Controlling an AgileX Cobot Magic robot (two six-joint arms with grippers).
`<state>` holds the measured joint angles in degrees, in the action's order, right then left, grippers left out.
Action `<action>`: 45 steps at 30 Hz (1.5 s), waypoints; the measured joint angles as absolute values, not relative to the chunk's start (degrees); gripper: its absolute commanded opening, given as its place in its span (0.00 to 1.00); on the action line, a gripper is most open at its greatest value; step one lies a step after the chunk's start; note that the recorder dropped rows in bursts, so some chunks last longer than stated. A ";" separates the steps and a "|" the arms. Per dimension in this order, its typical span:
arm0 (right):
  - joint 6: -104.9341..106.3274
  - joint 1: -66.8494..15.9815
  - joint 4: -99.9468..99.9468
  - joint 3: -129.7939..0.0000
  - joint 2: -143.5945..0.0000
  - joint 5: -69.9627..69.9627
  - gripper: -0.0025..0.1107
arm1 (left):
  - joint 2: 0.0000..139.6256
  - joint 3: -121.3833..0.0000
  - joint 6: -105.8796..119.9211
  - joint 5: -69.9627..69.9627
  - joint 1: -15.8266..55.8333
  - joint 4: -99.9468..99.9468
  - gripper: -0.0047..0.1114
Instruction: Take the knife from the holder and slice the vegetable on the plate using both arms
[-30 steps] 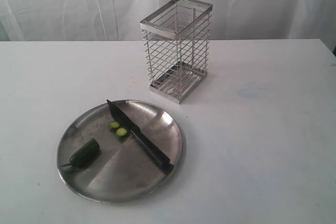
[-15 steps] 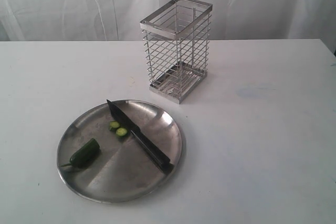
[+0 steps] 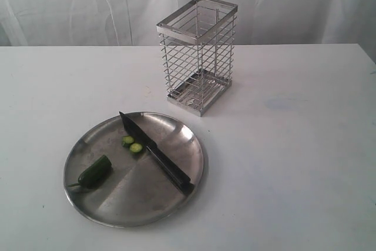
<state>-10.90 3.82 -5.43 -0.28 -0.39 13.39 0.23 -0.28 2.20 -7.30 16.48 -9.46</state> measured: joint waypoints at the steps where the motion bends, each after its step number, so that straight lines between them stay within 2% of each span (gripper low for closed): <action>1: -10.90 3.11 -5.43 -0.28 -0.39 13.39 0.02 | 0.23 -0.28 2.20 -7.30 16.48 -9.46 0.04; 45: -10.78 1.69 -5.55 -0.28 -0.36 20.84 0.02 | 0.23 -0.28 2.20 -7.30 16.48 -9.46 0.04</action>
